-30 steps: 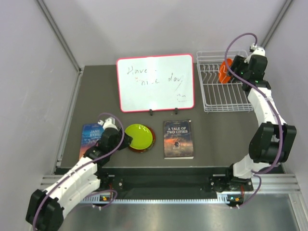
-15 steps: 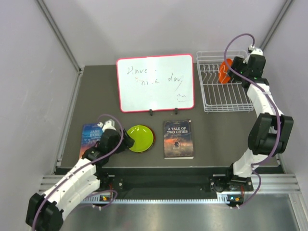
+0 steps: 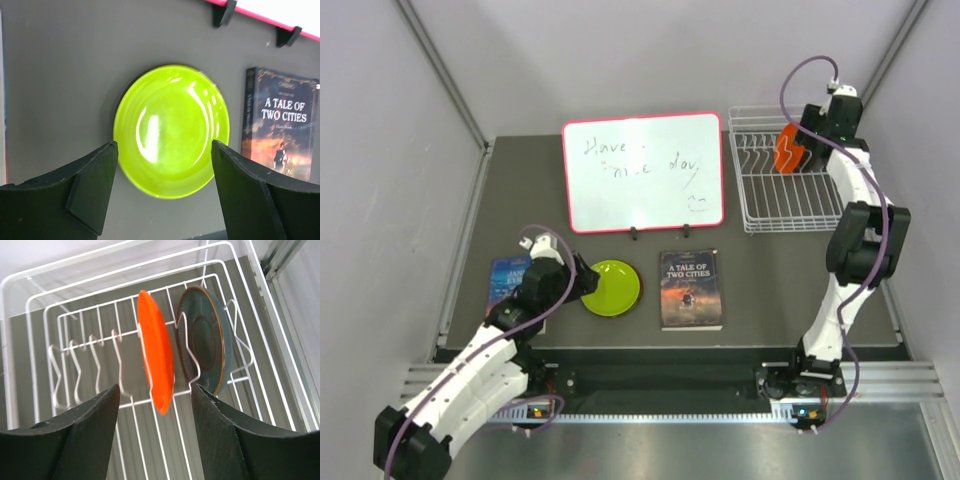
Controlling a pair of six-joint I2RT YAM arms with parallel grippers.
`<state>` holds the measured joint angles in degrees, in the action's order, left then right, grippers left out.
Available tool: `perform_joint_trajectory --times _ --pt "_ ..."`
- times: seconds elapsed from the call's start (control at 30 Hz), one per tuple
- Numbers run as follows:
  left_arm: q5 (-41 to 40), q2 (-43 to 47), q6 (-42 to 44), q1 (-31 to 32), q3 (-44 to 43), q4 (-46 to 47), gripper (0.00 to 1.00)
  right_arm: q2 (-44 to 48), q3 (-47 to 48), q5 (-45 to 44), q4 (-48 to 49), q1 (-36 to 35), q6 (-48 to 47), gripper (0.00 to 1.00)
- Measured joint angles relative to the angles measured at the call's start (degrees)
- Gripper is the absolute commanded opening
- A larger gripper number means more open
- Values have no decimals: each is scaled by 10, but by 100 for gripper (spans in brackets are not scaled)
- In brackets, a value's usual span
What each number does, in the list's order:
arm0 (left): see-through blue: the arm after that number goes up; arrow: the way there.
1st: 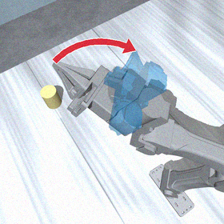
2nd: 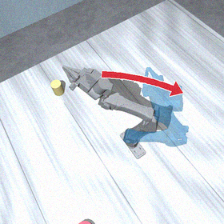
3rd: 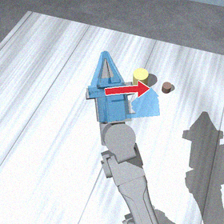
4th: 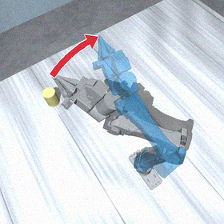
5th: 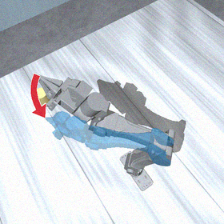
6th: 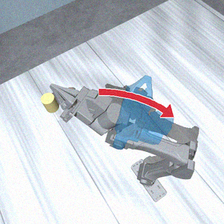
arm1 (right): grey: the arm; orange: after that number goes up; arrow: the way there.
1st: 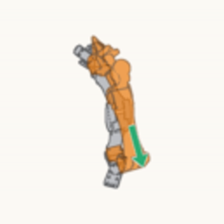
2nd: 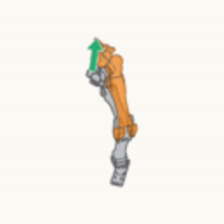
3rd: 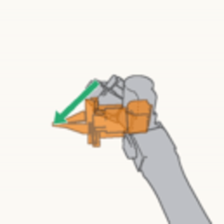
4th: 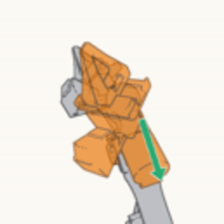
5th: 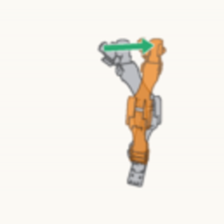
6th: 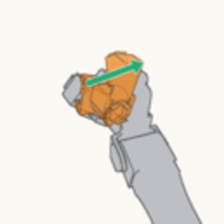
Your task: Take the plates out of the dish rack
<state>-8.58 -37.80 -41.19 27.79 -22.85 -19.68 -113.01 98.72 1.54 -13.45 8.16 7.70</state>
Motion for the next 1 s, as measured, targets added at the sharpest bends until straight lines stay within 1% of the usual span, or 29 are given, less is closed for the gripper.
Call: perform_joint_trajectory --times 0.2,0.23,0.27,0.33,0.57,0.6,0.63,0.73,0.8,0.87,0.9,1.0 --pt "14 -70 29 0 -21 72 79 -90 97 -5 -31 0 -12 56" --pt "18 -81 32 0 -24 80 79 -104 113 -5 -36 0 -14 49" --pt "22 -94 35 0 -28 92 79 -114 125 -6 -41 0 -16 44" --pt "32 -118 38 0 -35 110 79 -131 148 -7 -51 0 -20 40" --pt "49 -150 43 0 -42 142 79 -150 170 -13 -67 0 -31 41" --pt "49 -150 43 0 -42 142 79 -151 170 -15 -68 0 -33 40" --pt "49 -150 44 0 -42 143 79 -153 171 -16 -70 0 -35 34" --pt "49 -150 47 0 -42 147 79 -161 175 -19 -73 0 -39 31" --pt "47 -149 50 0 -42 151 79 -167 177 -19 -74 0 -42 25" --pt "46 -149 50 0 -42 152 79 -174 177 -19 -75 0 -47 13" --pt "44 -149 50 0 -42 152 79 -176 177 -19 -75 0 -50 1" --pt "37 -142 51 0 -42 152 79 -179 181 -28 -76 -1 -70 0"
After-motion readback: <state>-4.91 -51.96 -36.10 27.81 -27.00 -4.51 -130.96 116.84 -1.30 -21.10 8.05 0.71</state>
